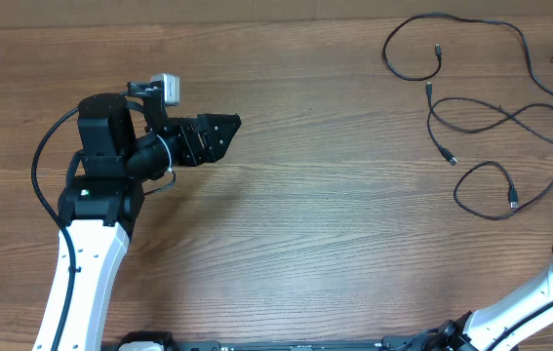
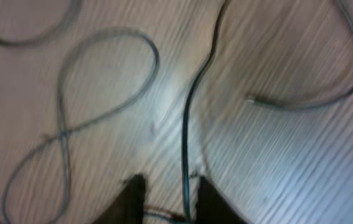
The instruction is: Untangle cables
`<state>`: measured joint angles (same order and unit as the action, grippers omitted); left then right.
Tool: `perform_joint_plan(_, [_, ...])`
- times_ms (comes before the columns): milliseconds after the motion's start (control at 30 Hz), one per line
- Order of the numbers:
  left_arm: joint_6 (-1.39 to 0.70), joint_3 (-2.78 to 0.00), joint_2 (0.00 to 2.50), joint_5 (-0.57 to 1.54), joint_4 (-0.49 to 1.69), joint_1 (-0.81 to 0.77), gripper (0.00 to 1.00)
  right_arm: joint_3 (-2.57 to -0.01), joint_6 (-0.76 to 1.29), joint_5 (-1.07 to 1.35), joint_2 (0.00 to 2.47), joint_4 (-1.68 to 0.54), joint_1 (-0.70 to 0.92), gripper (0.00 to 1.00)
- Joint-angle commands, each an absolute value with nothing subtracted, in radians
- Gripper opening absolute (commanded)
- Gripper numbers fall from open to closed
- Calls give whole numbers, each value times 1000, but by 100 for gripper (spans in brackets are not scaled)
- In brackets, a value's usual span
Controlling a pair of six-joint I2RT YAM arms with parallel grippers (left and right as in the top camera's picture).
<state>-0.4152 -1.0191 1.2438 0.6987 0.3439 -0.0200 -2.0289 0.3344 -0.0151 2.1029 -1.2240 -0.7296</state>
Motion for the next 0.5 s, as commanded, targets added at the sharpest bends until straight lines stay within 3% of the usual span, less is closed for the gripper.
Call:
perform_joint_plan(0, [-396, -1037, 1248, 695, 339, -20, 100, -2079, 344, -17, 2090, -1234, -736, 8])
perform_joint_plan(33, [-396, -1037, 1248, 695, 340, -20, 100, -2074, 344, -18, 2091, -1237, -736, 4])
perform_joint_plan(467, [-396, -1037, 1248, 696, 342, -20, 100, -1792, 366, -12, 2091, -1098, -735, 4])
